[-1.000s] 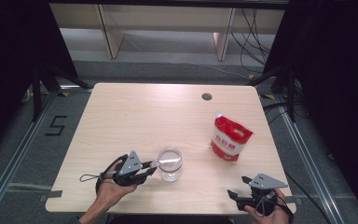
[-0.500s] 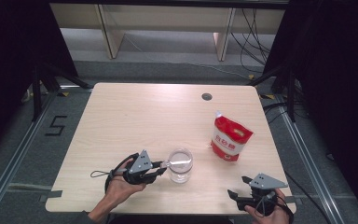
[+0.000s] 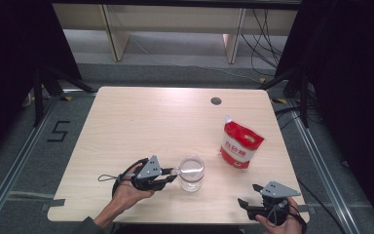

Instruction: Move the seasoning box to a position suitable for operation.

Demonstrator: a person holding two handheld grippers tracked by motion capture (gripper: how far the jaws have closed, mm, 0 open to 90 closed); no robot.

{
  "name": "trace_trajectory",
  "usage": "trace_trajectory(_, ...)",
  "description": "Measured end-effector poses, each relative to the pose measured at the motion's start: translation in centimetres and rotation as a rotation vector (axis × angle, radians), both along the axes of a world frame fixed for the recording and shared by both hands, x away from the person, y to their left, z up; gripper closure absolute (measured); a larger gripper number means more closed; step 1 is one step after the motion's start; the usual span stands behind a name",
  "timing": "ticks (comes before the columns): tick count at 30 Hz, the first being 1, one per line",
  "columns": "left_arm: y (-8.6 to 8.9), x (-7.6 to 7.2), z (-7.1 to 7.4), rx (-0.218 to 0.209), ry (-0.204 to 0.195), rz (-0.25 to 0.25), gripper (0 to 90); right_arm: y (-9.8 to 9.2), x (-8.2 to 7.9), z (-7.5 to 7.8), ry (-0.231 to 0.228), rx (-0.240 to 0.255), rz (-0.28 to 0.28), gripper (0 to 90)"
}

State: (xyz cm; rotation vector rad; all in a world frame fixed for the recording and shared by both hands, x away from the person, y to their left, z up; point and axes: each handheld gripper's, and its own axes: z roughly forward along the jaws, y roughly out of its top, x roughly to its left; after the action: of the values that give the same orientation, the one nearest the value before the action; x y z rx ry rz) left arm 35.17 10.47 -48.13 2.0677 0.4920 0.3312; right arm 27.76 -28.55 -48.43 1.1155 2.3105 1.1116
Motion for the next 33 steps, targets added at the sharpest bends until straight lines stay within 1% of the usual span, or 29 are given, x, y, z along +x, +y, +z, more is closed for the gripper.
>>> trace_trajectory(1, 0.0, 0.0, 0.0, 0.003, -0.001, -0.001, 72.7, 0.0, 0.0, 0.0, 0.001, 0.004, 0.000, 25.0)
trace_trajectory(3, 0.0, 0.0, 0.0, 0.000, 0.002, 0.000, 72.6, 0.0, -0.1, 0.1, -0.002, -0.009, -0.007, 25.1)
trace_trajectory(6, 0.1, 0.2, 0.0, -0.002, 0.004, -0.007, 72.5, 0.0, -0.1, 0.1, -0.003, -0.007, -0.004, 25.0)
trace_trajectory(7, 0.2, 0.3, 0.1, 0.011, -0.013, -0.017, 72.5, 0.0, 0.0, 0.0, 0.003, 0.003, 0.004, 25.0)
trace_trajectory(8, 0.2, 0.3, 0.0, 0.007, -0.003, -0.006, 72.4, 0.0, 0.0, 0.0, -0.001, 0.000, 0.001, 25.1)
trace_trajectory(12, 0.2, 0.4, -0.1, -0.003, 0.000, -0.010, 70.8, 0.0, -0.1, 0.1, -0.005, -0.009, -0.002, 25.1)
trace_trajectory(13, 0.3, 0.5, 0.0, 0.015, -0.004, -0.002, 70.0, 0.0, -0.1, 0.1, -0.003, -0.009, -0.003, 25.1)
trace_trajectory(14, 0.3, 0.5, 0.0, 0.015, -0.004, -0.002, 71.0, 0.0, -0.1, 0.1, -0.003, -0.009, -0.003, 25.1)
trace_trajectory(15, 0.2, 0.4, 0.0, 0.004, 0.003, -0.001, 71.1, 0.0, 0.0, 0.0, -0.005, -0.011, 0.000, 25.1)
trace_trajectory(17, 0.2, 0.4, -0.1, 0.008, 0.001, 0.003, 70.7, 0.0, -0.1, 0.1, -0.002, -0.008, -0.003, 25.0)
trace_trajectory(20, 0.2, 0.4, -0.1, 0.002, 0.011, 0.015, 67.8, 0.0, 0.0, 0.0, -0.005, -0.007, -0.001, 25.1)
trace_trajectory(23, 0.4, 0.3, 0.1, 0.001, 0.003, 0.021, 65.6, 0.0, -0.1, 0.1, -0.006, -0.006, -0.003, 25.0)
trace_trajectory(24, 0.4, 0.1, 0.2, -0.013, 0.013, 0.024, 63.7, 0.1, -0.3, 0.1, 0.017, 0.006, -0.021, 25.1)
trace_trajectory(25, 0.4, 0.1, 0.2, -0.013, 0.013, 0.024, 62.1, 0.1, -0.2, 0.0, 0.010, 0.013, -0.008, 25.0)
trace_trajectory(26, 0.6, -0.3, 0.5, -0.018, 0.019, 0.014, 60.2, 0.1, -0.2, 0.1, 0.010, 0.014, -0.010, 25.1)
trace_trajectory(27, 0.7, -0.5, 0.6, -0.030, 0.022, 0.010, 58.3, 0.2, -0.2, 0.1, 0.028, 0.020, -0.008, 25.0)
trace_trajectory(28, 0.7, -0.7, 0.7, -0.041, 0.035, 0.010, 56.2, 0.1, -0.2, 0.1, 0.008, 0.015, -0.006, 25.0)
trace_trajectory(29, 0.8, -0.9, 0.9, -0.043, 0.035, 0.007, 54.6, 0.1, -0.2, 0.1, 0.009, 0.008, -0.007, 25.0)
trace_trajectory(30, 0.8, -1.1, 1.1, -0.039, 0.034, 0.005, 53.7, 0.3, -0.3, 0.1, 0.028, 0.014, -0.014, 25.0)
trace_trajectory(31, 0.8, -1.1, 1.1, -0.039, 0.034, 0.005, 53.5, 0.3, -0.3, 0.1, 0.028, 0.014, -0.014, 25.0)
trace_trajectory(32, 0.9, -1.3, 1.2, -0.042, 0.037, 0.007, 51.8, 0.3, -0.2, 0.1, 0.022, 0.017, -0.003, 25.0)
trace_trajectory(33, 1.2, -1.5, 1.5, -0.044, 0.031, 0.016, 50.7, 0.3, -0.3, 0.2, 0.031, 0.011, -0.012, 25.0)
